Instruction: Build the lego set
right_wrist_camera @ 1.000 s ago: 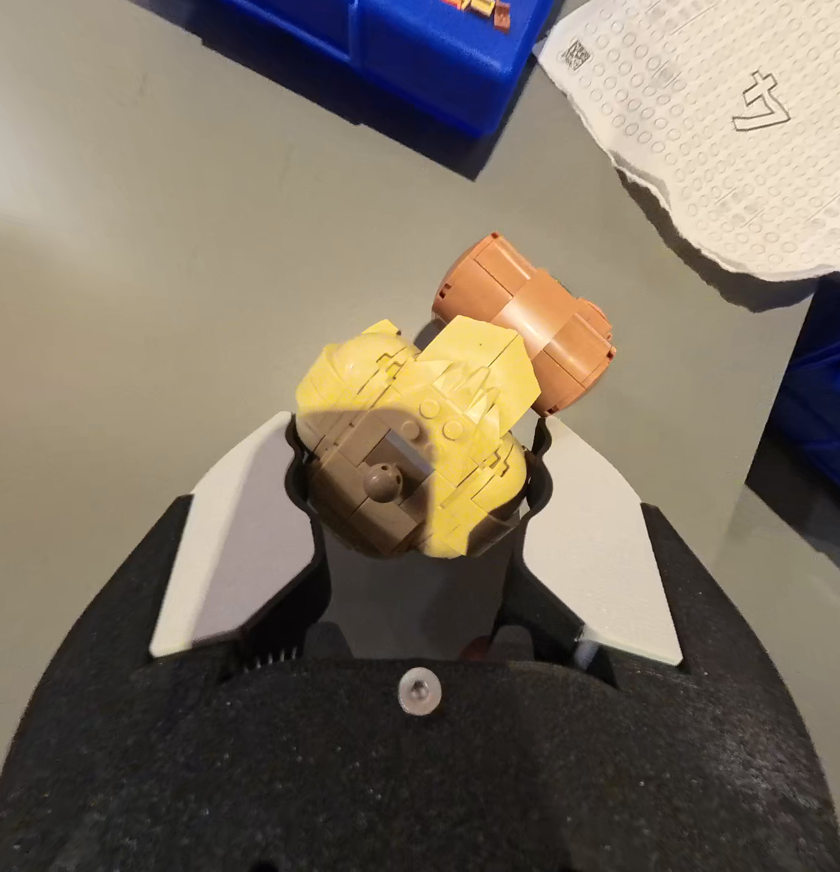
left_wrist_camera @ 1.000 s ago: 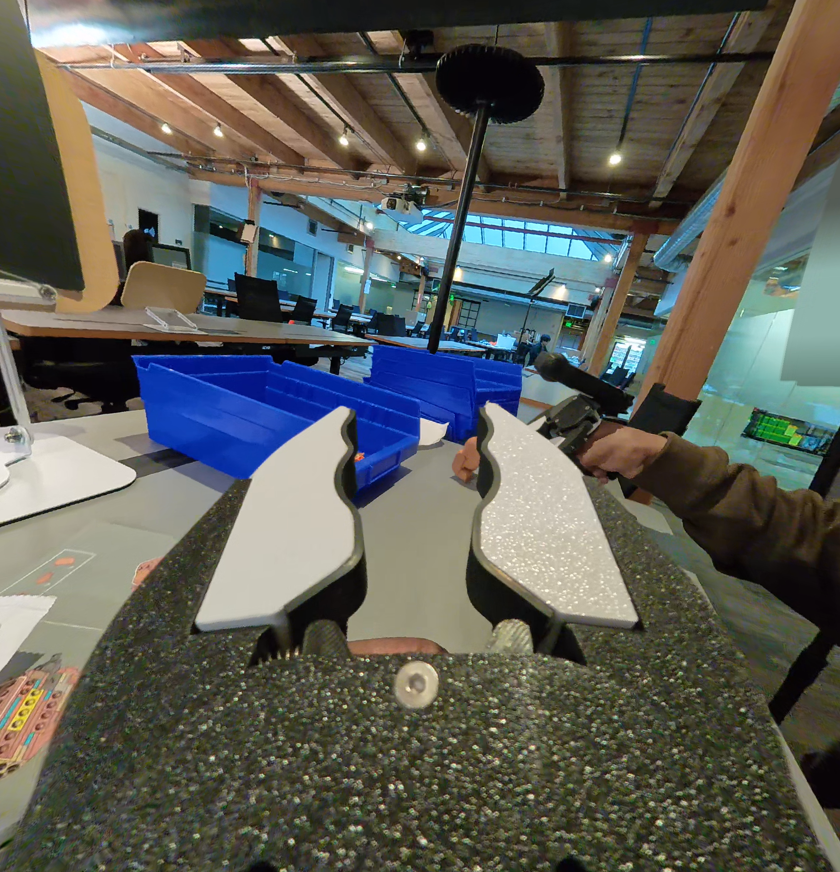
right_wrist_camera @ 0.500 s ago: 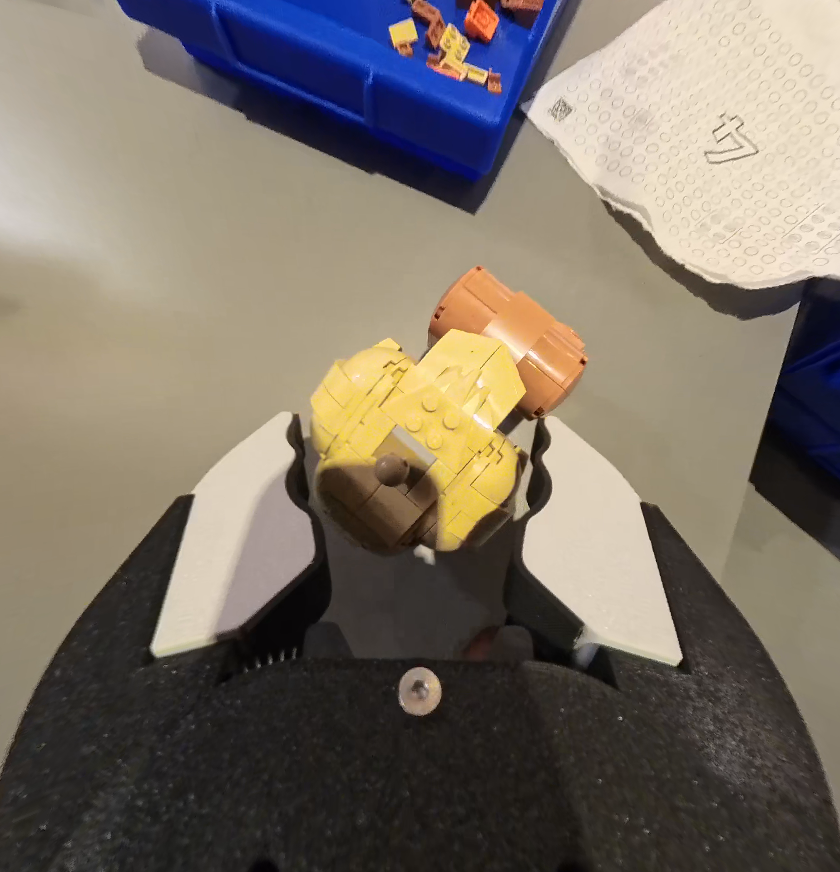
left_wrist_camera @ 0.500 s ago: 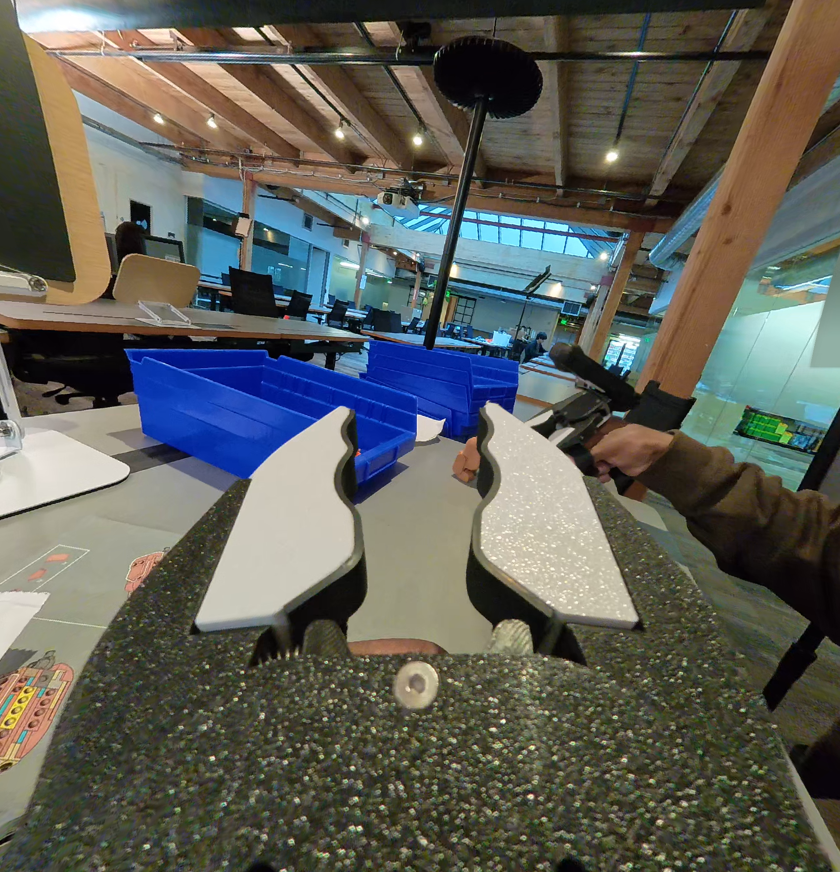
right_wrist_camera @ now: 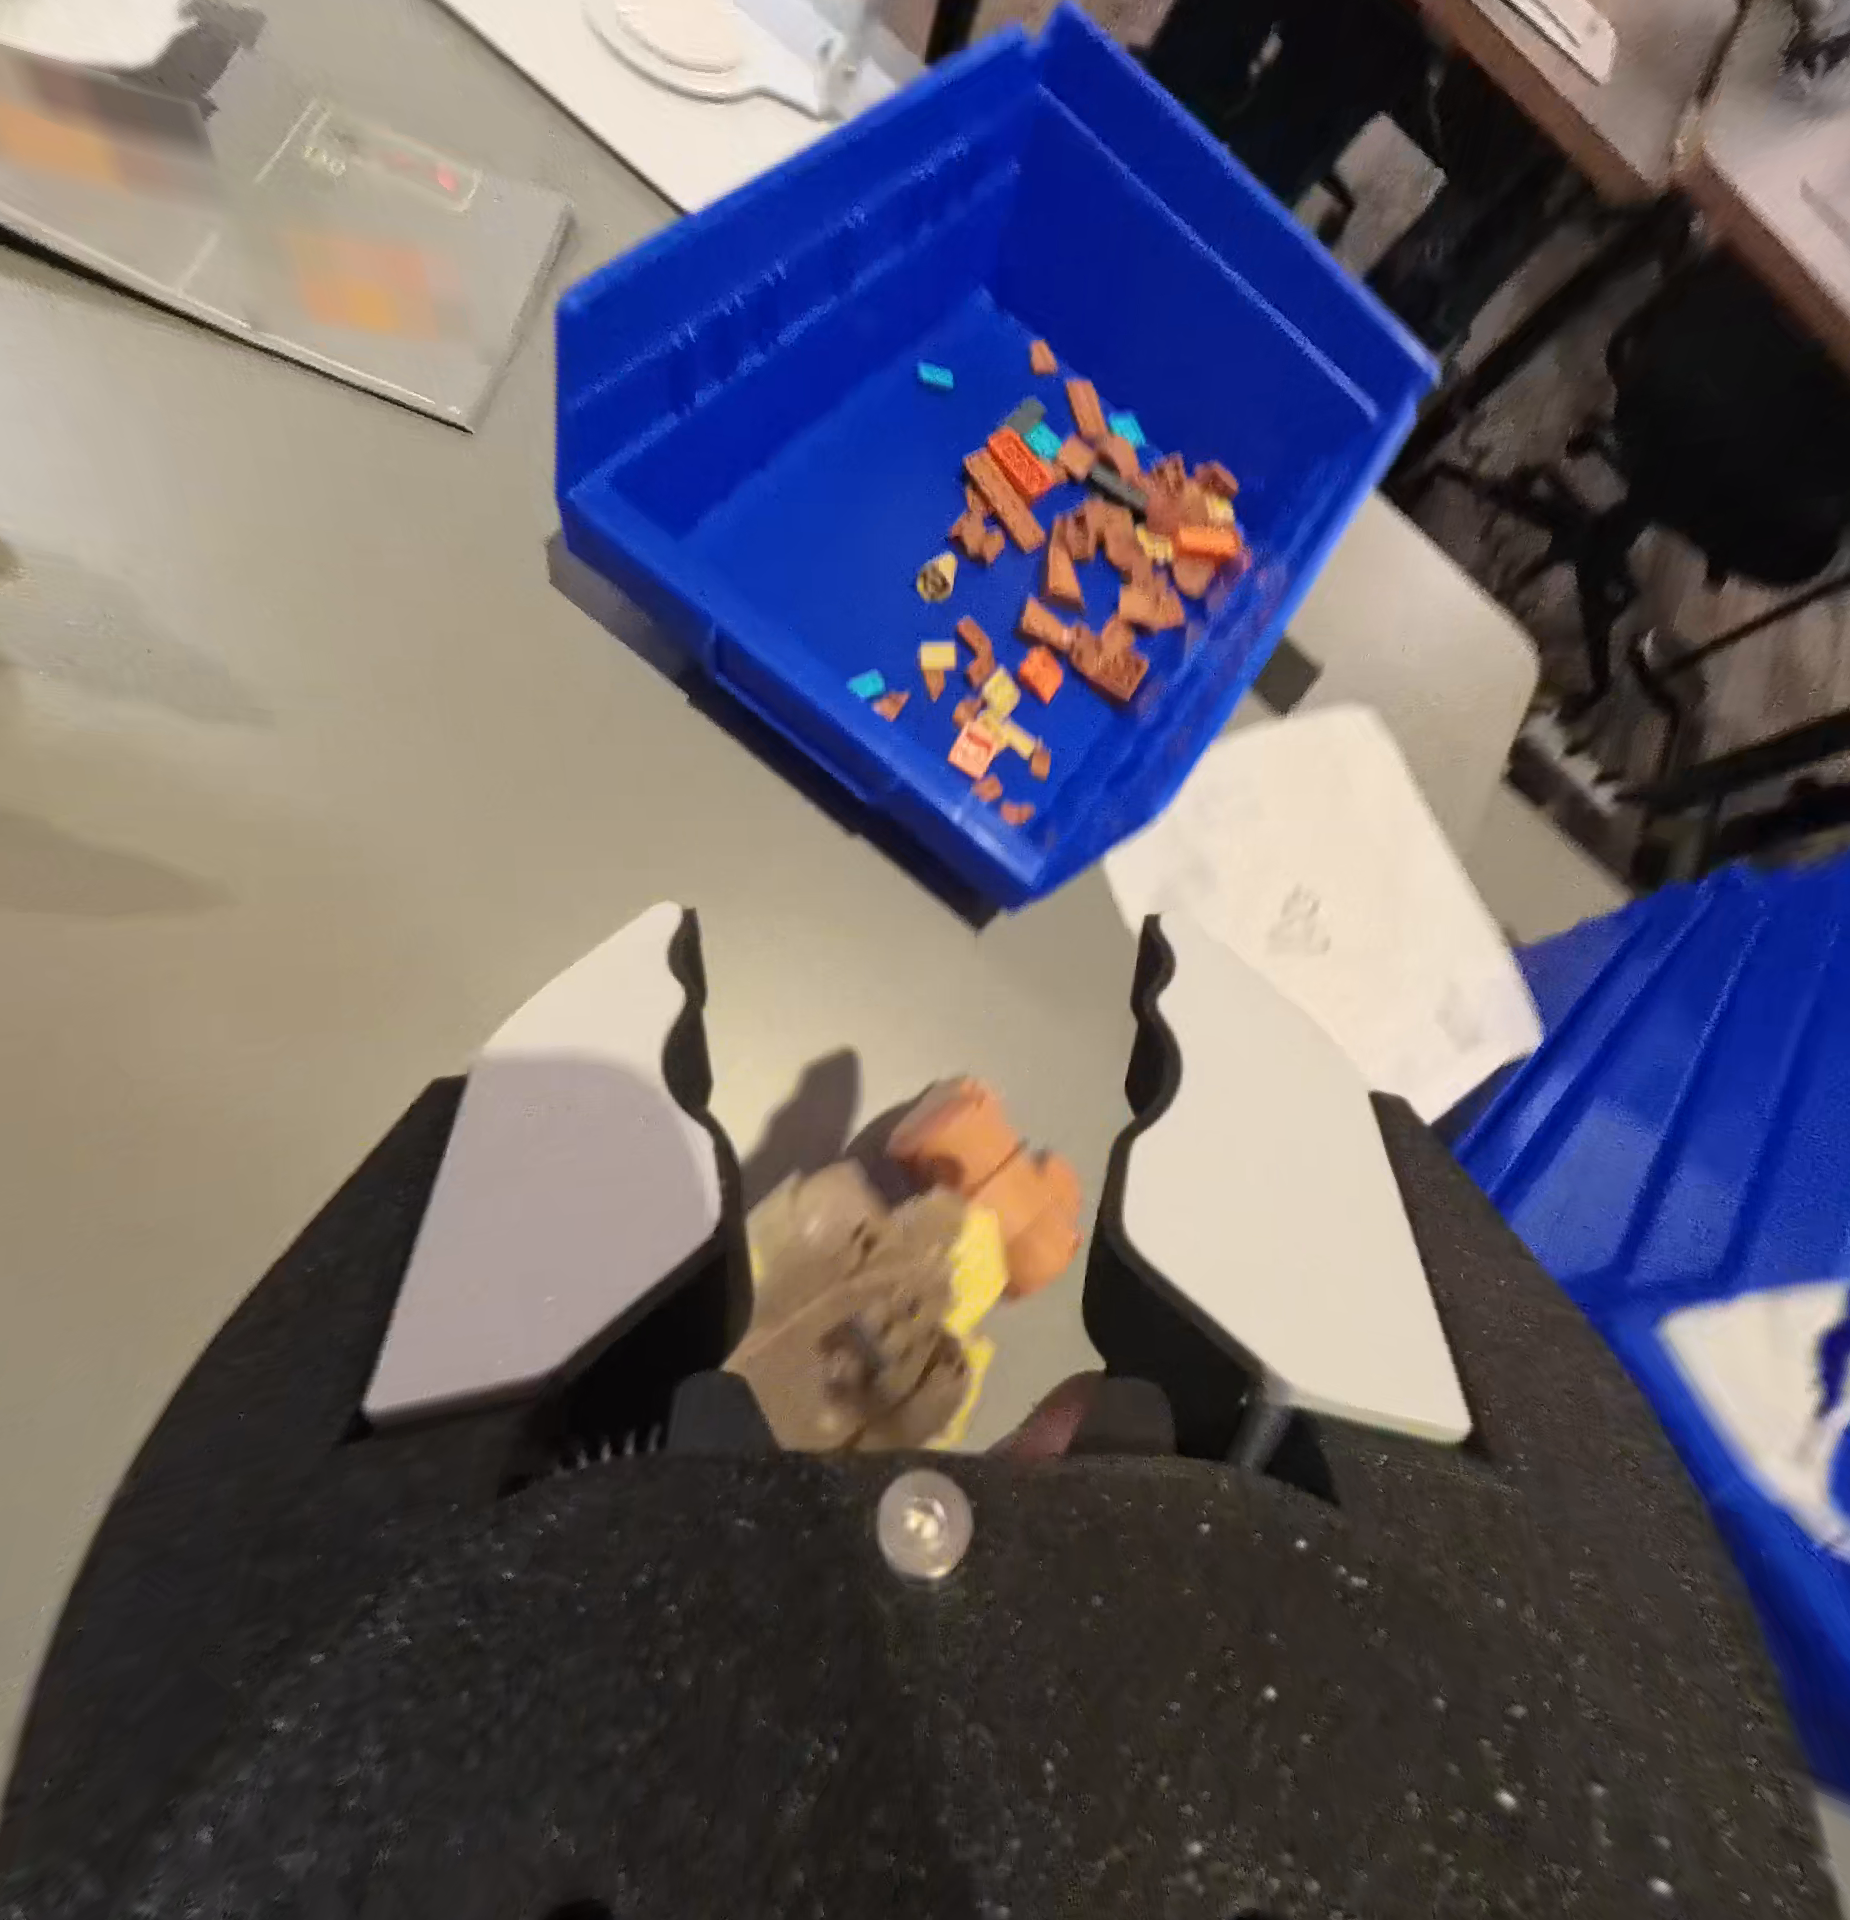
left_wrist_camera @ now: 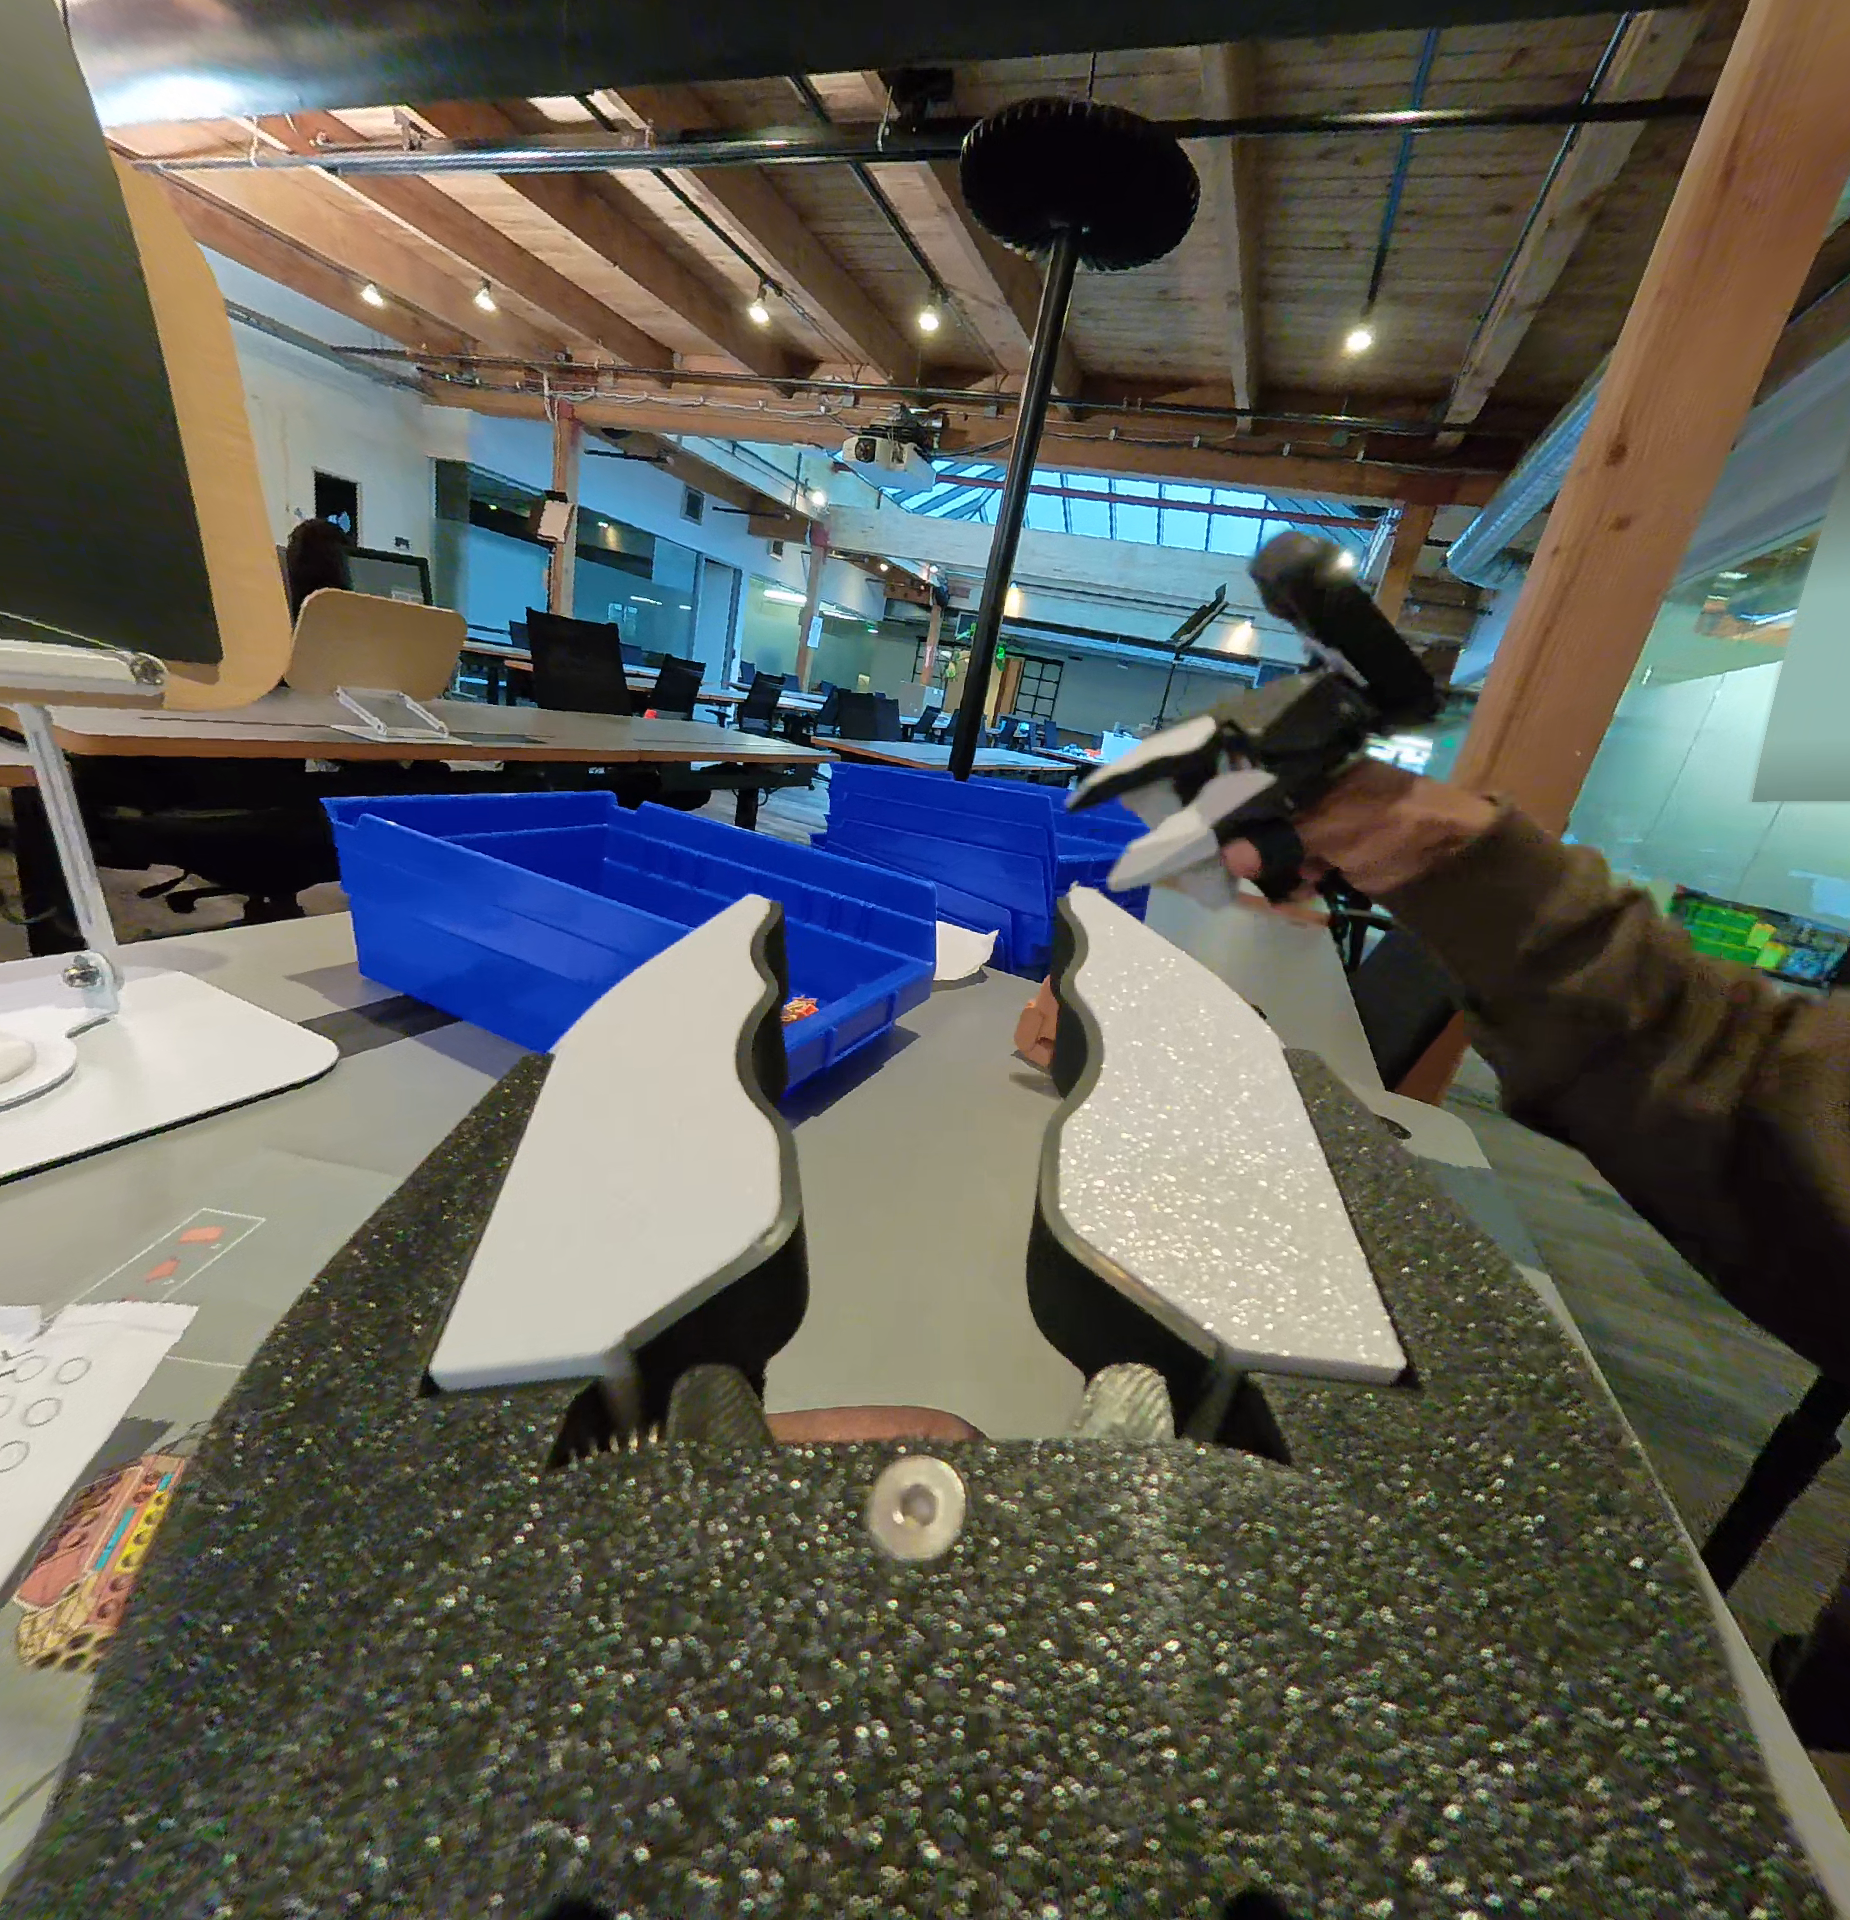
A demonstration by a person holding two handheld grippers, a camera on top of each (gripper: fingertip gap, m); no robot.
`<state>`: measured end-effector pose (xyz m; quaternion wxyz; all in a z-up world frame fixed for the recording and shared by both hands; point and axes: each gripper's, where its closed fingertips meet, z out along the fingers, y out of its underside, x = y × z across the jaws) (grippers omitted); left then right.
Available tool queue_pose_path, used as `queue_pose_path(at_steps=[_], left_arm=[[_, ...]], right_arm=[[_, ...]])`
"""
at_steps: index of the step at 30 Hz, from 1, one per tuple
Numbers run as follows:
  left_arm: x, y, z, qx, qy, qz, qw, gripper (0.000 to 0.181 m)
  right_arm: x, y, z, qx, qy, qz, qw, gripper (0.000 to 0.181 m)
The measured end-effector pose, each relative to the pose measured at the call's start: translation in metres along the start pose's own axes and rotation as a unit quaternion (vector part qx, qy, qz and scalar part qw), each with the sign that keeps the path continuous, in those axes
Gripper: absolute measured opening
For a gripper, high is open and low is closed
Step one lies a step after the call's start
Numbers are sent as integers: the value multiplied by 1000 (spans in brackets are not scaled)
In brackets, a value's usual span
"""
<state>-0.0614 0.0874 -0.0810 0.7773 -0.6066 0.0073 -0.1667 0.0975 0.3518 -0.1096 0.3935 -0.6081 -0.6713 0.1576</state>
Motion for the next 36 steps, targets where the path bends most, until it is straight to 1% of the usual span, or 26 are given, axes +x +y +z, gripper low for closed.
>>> queue_pose_path(at_steps=[2,4,7,9,13,16,18,21,23,27,30,36], left_arm=[[0,-1,-3,-1,-3,7,1000,49],[0,-4,-8,0,-9,19,1000,49],[-2,0,-17,-5,-19,26,999,49],[-4,7,-22,-11,-27,28,999,49],[-8,19,-22,-25,-39,36,998,48],[-9,24,-19,-32,-34,35,998,48],[-12,30,-17,-42,-35,32,998,47],[-13,35,-17,-39,-34,4,999,47],[-13,39,-17,-46,-36,2,998,46],[-13,41,-15,-51,-28,-6,998,45],[-13,46,-14,-58,-26,-13,998,45],[-13,54,-12,-75,-26,-6,997,45]], right_arm=[[4,-26,26,-20,-14,-40,999,78],[5,-46,56,-41,-41,-50,997,77],[10,-64,103,-79,-52,-41,995,75],[12,-74,129,-89,-57,-7,994,75],[15,-93,162,-75,-42,94,992,72],[7,-102,182,-55,-40,128,989,70],[1,-100,196,-56,-40,136,988,70],[3,-93,208,-60,-23,141,988,68],[7,-88,211,-72,-18,137,988,66],[26,-80,206,-91,14,130,987,60],[37,-66,205,-118,34,130,984,63],[44,-51,200,-152,17,137,979,61]])
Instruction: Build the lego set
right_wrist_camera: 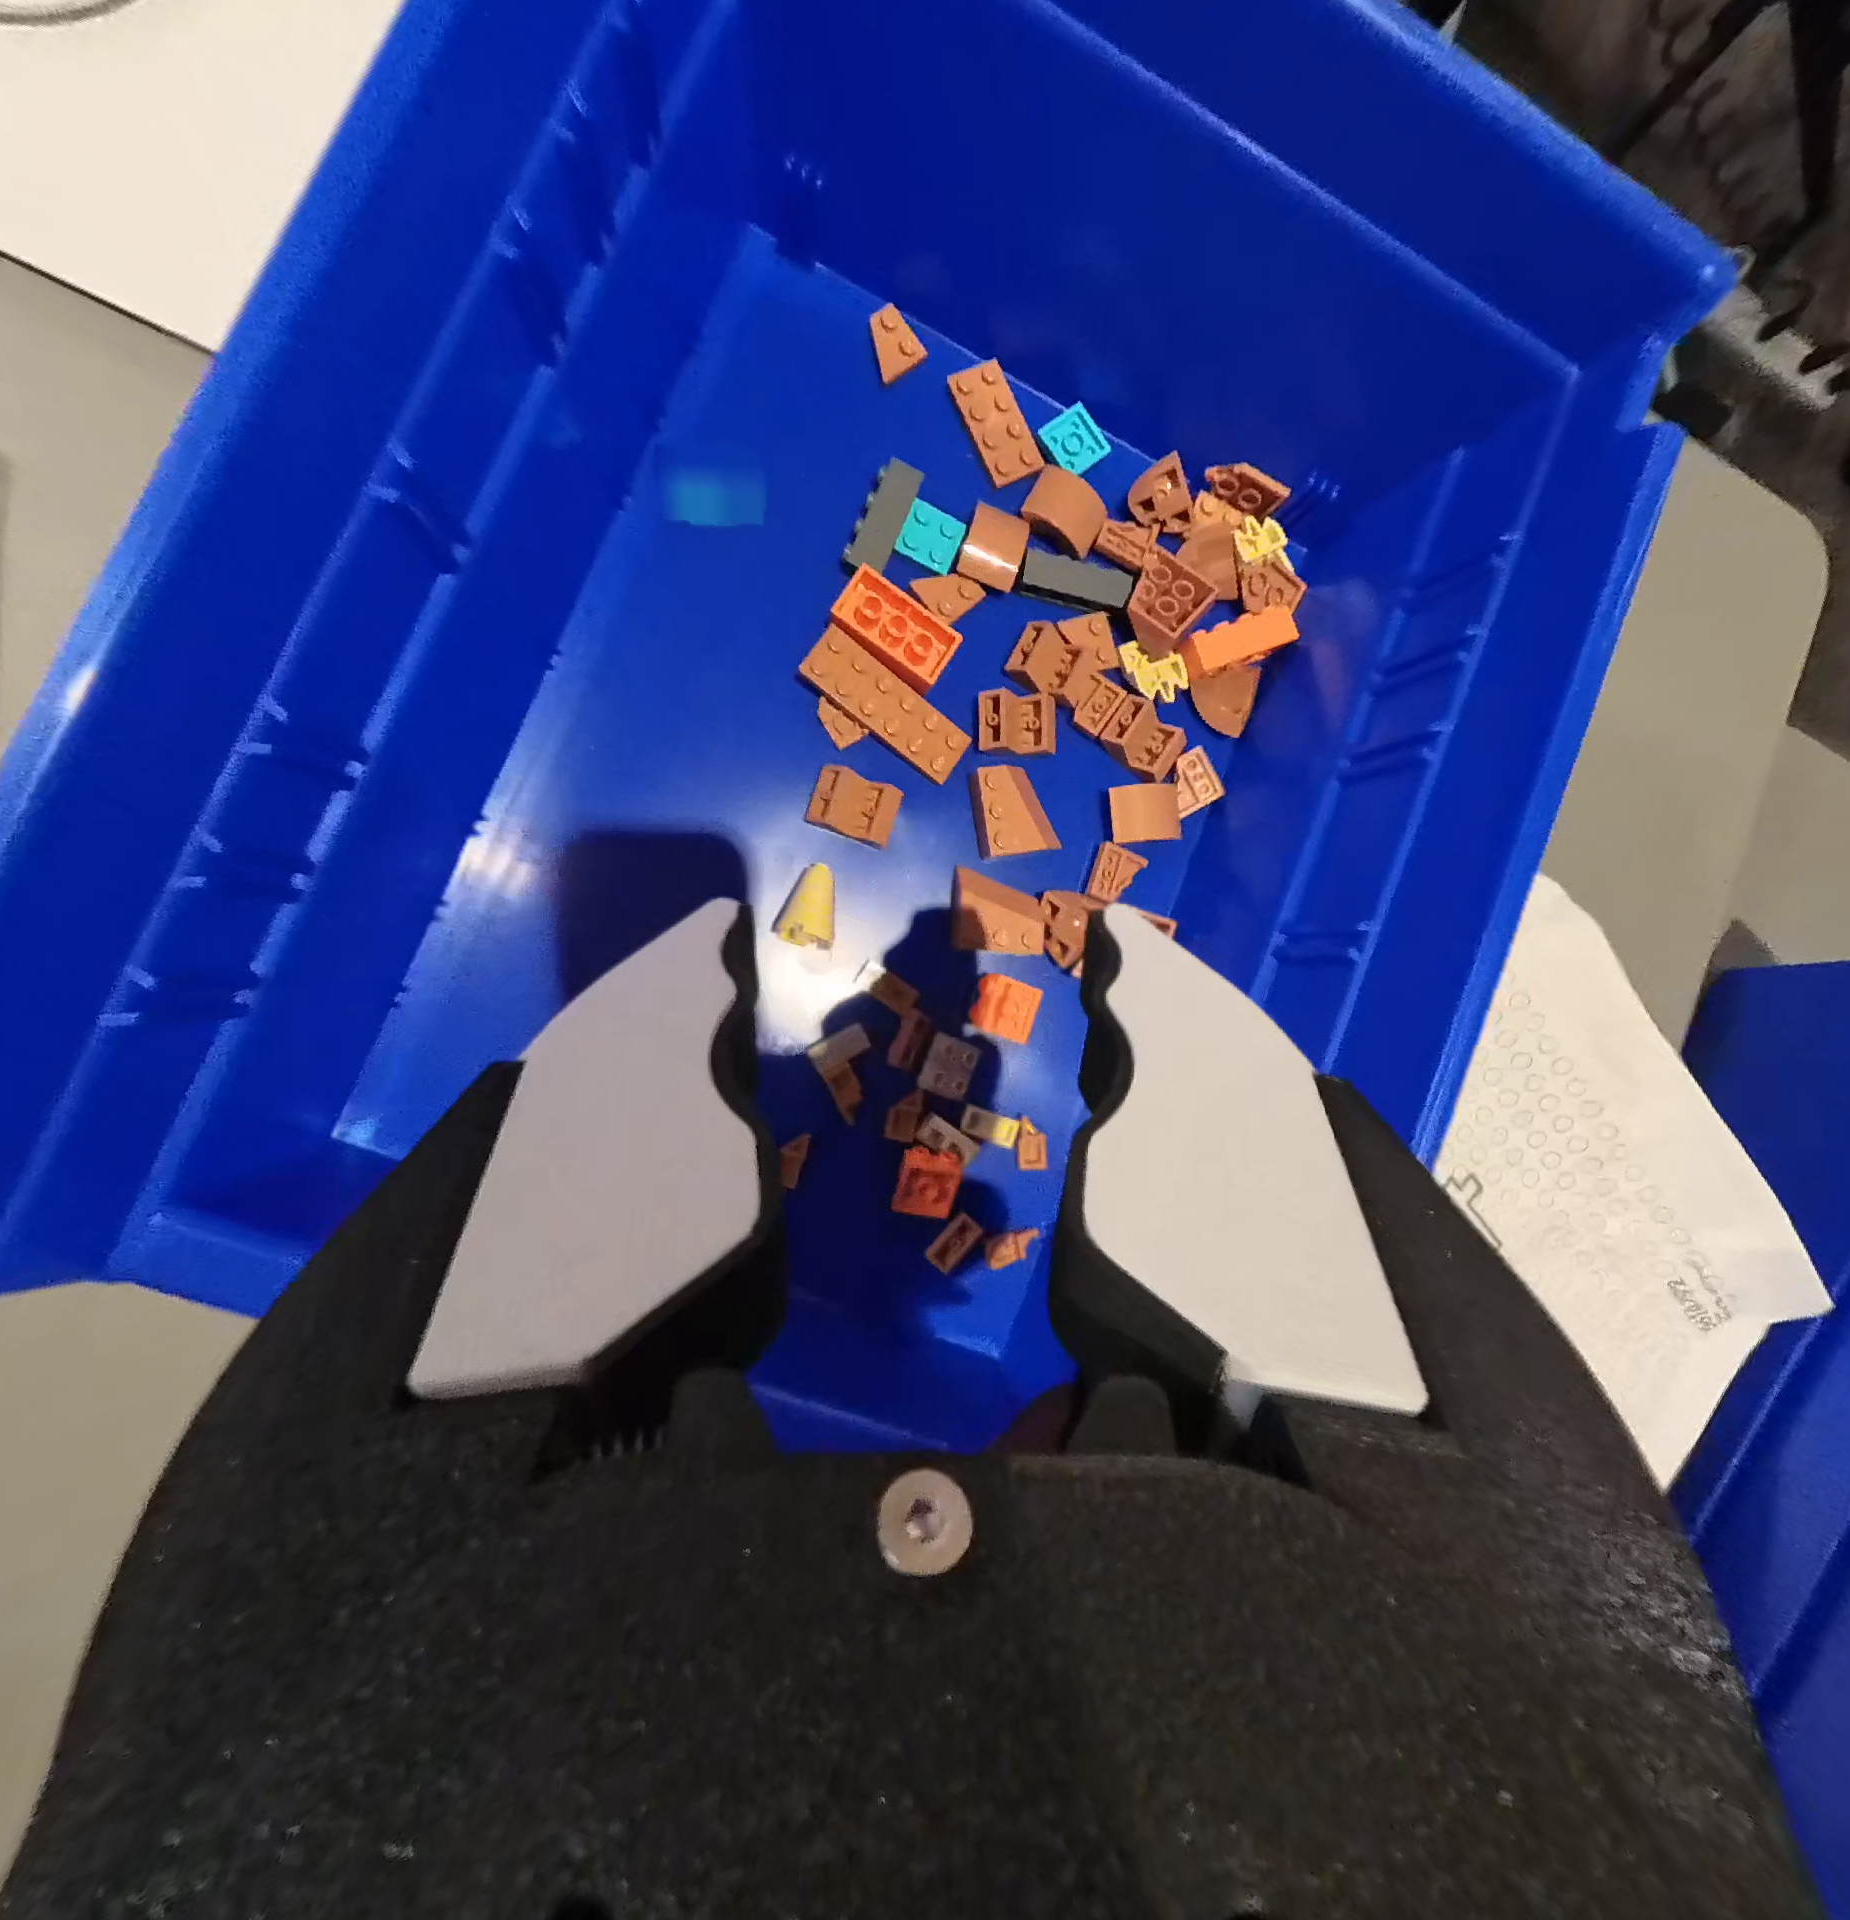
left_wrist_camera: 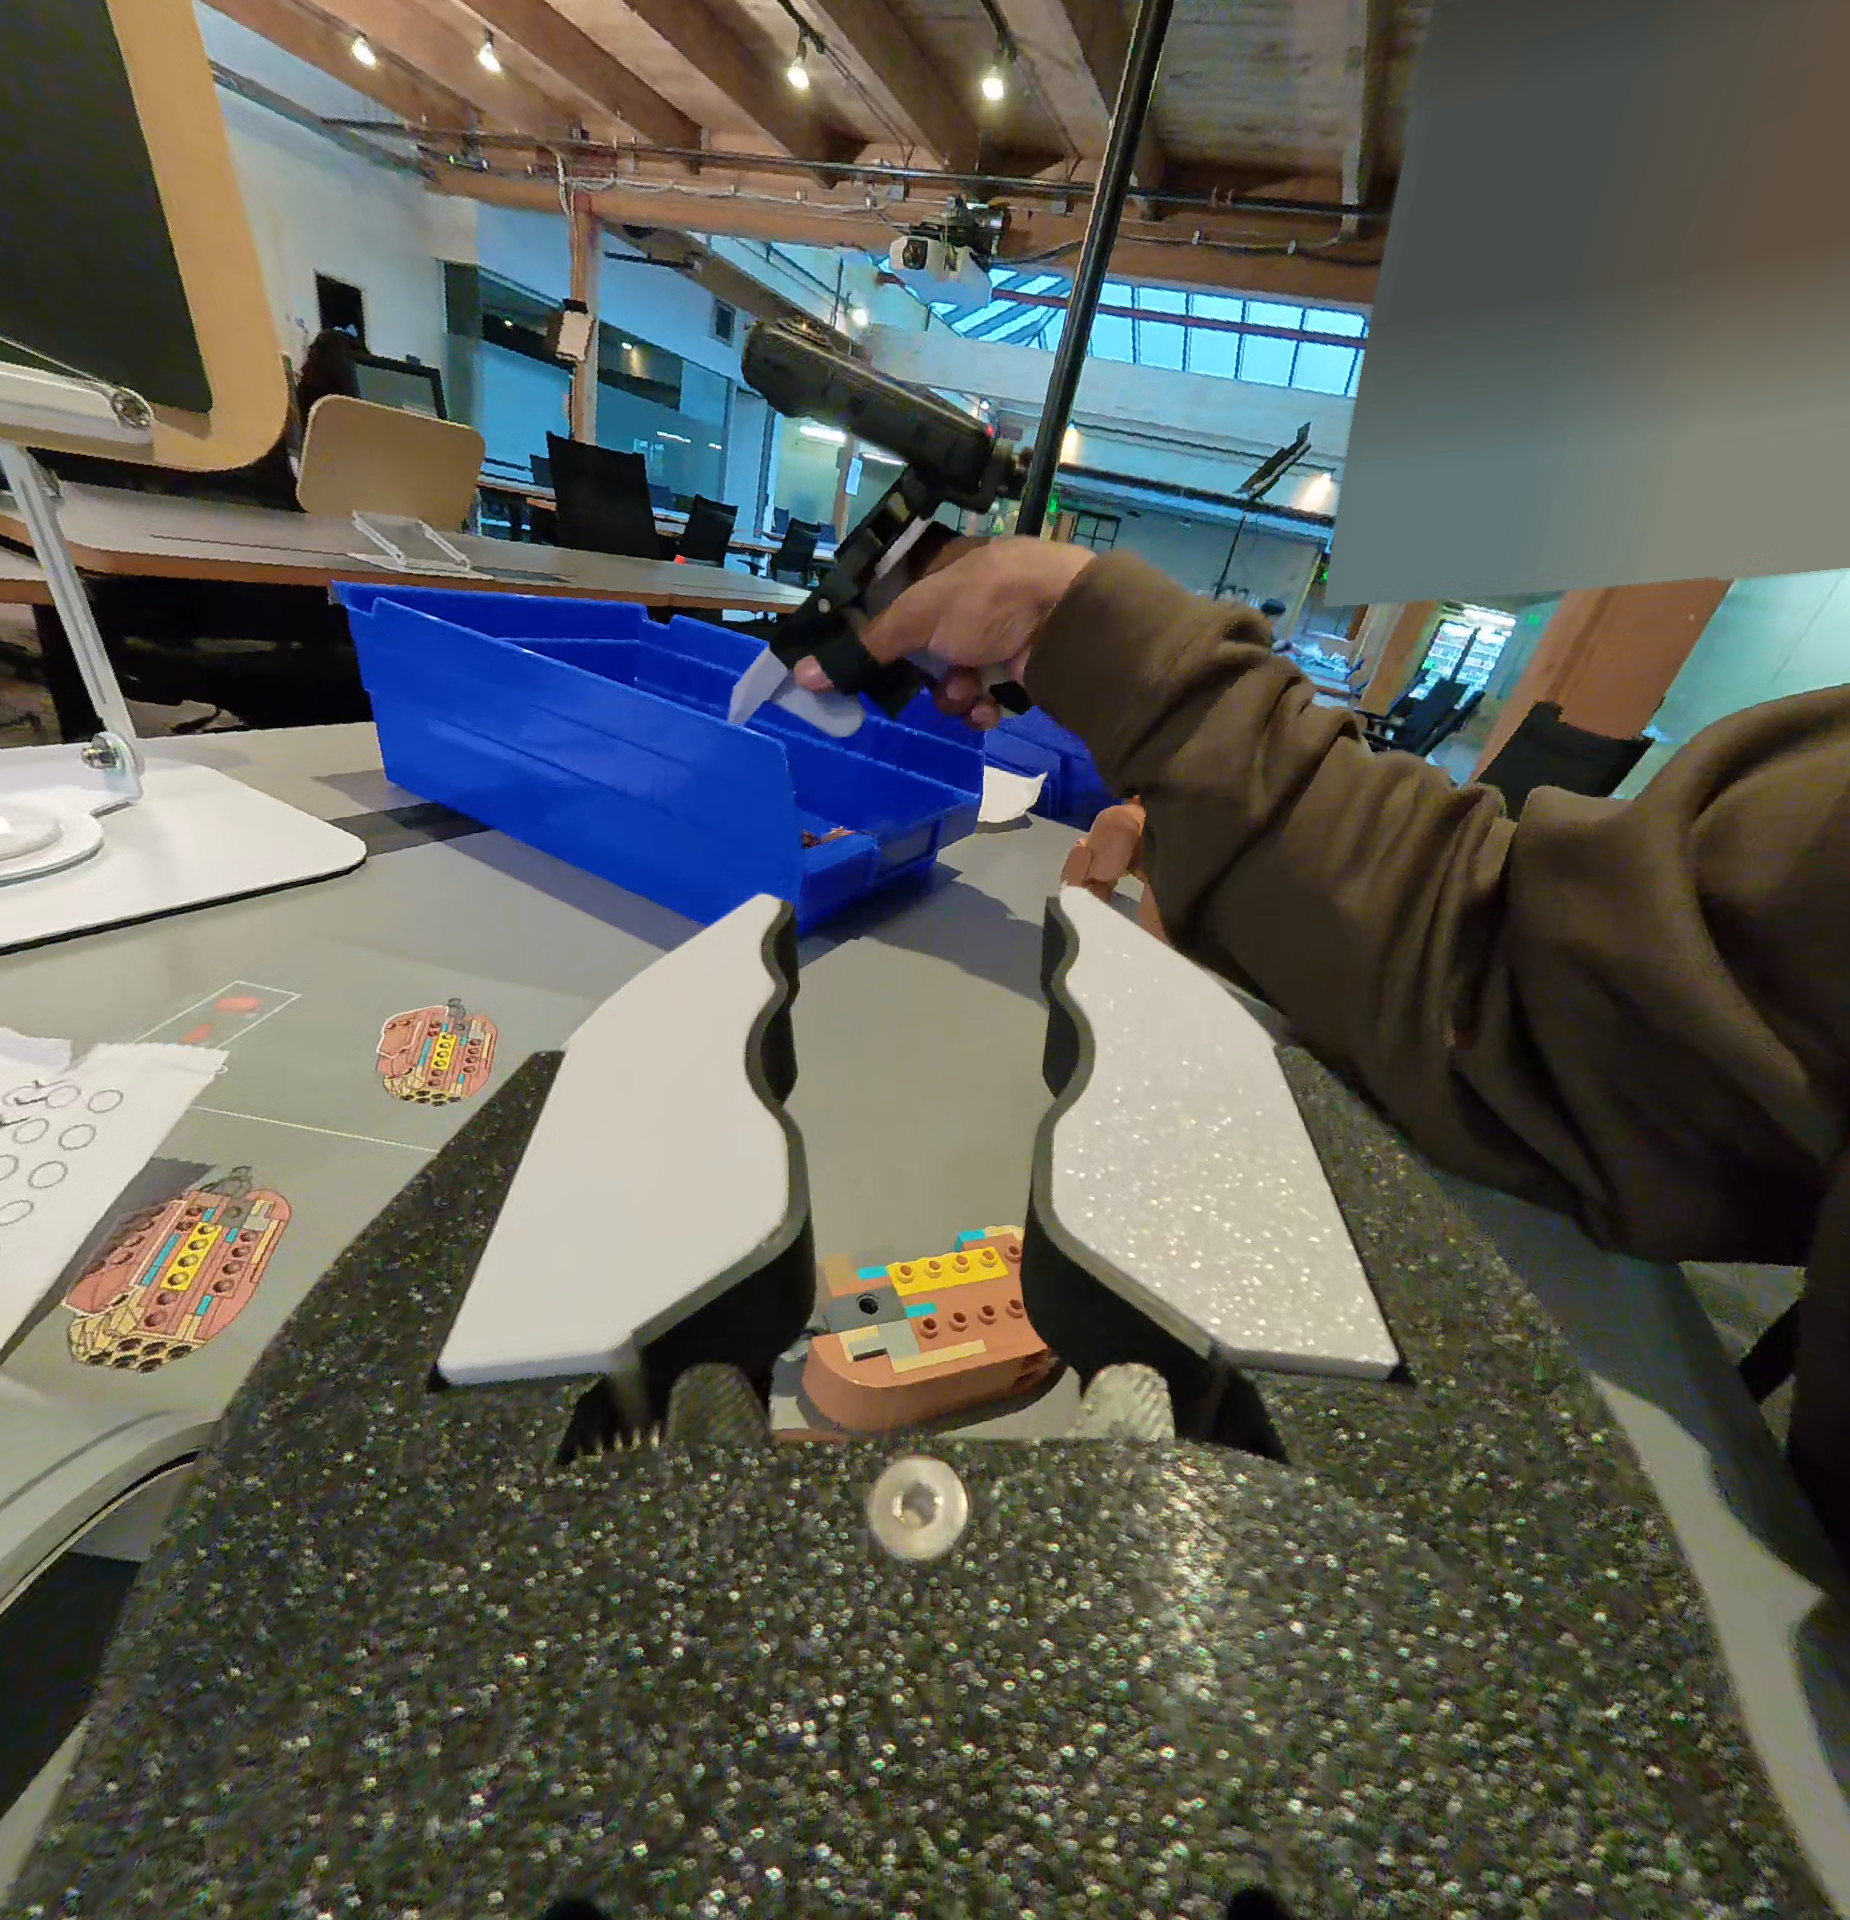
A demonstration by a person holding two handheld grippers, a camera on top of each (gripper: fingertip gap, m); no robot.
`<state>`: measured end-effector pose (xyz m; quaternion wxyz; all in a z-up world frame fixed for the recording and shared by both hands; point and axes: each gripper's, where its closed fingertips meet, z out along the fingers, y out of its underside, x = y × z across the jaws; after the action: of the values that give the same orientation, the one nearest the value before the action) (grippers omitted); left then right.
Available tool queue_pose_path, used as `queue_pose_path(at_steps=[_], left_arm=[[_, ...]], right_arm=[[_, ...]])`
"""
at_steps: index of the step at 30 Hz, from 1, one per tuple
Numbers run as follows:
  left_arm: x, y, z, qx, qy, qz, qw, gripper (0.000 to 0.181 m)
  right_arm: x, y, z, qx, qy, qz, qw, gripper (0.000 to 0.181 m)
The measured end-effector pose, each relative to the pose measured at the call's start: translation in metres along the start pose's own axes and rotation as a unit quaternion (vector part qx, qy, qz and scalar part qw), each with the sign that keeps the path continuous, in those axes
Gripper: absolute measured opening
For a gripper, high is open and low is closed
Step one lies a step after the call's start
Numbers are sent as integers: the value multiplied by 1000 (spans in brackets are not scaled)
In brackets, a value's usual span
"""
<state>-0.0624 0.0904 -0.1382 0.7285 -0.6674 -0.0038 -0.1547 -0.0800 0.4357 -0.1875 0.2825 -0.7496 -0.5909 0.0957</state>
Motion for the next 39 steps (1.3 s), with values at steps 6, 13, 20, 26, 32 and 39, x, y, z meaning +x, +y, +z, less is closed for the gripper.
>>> queue_pose_path(at_steps=[6,13,20,26,32,39], left_arm=[[4,0,1,-4,3,11,1000,45],[11,-7,-1,6,10,21,1000,45],[18,-14,-3,15,17,30,999,45],[25,-19,-4,21,23,42,999,44],[28,-23,-6,26,24,49,998,44],[29,-28,-9,35,24,51,998,44]], right_arm=[[5,21,15,-128,-37,-30,991,53],[17,43,36,-228,-48,6,972,40],[20,51,40,-254,-26,24,966,35],[15,62,54,-265,-44,60,961,30],[18,62,57,-256,-41,74,963,8],[18,57,52,-230,-41,70,970,0]])
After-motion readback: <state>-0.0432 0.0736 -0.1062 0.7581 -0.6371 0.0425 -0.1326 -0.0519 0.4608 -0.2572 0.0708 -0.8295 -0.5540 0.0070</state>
